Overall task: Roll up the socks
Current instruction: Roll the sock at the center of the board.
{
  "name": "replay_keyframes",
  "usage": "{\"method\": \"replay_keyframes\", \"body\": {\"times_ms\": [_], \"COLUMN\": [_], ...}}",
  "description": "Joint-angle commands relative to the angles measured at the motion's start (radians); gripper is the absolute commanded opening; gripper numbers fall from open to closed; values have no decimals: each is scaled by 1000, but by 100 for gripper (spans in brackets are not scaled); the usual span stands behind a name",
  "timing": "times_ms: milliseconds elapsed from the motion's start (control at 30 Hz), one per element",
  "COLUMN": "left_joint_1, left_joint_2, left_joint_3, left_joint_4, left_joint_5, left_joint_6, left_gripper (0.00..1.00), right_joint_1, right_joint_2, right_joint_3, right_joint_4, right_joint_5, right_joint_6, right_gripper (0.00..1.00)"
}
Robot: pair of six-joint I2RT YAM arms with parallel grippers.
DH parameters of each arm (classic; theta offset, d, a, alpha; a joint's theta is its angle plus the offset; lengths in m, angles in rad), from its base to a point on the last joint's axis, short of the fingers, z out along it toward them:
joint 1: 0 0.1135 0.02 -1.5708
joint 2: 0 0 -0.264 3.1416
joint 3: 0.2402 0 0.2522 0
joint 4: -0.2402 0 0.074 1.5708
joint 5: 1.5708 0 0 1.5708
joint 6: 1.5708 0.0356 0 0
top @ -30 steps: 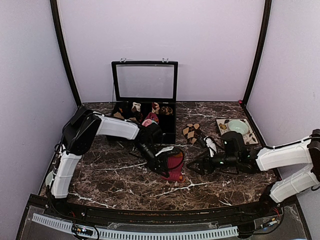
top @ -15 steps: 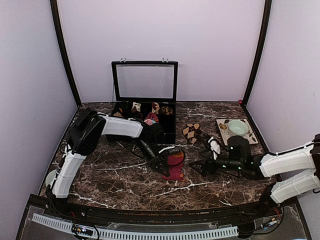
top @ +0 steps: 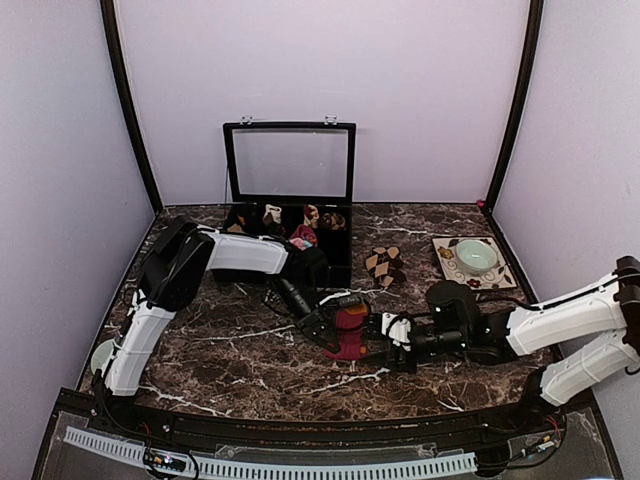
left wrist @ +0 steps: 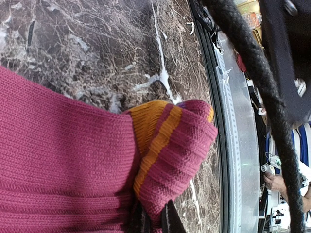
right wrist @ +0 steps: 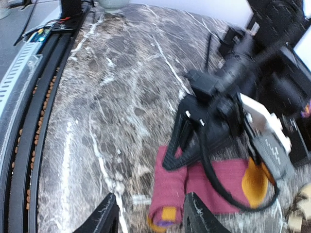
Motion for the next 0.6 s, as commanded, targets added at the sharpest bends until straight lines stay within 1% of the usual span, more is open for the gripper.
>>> {"method": "replay_keyframes", "body": {"times_ms": [0,200,333,567], "left_joint_1": [4,4,4,6], "left_joint_2": [98,101,104,108], "left_joint_3": [-40,-33,-35,-38], "left_joint_4": [-55,-70,-76,-88], "left_joint_5": [-242,-239,-238,-234], "left_joint_6": [-9,1,11,31], "left_gripper": [0,0,0,0], "right_joint_1": [37,42,41,22], "right_joint_2": [75,196,275,358], "right_joint_3": [91,186,237,223], "right_joint_4": [-71,-110,-126,-97], "right_joint_5": [-34,-37,-15,36], "right_joint_6": [-138,-212,-244,-223], "right_gripper": [45,44,42,36]}}
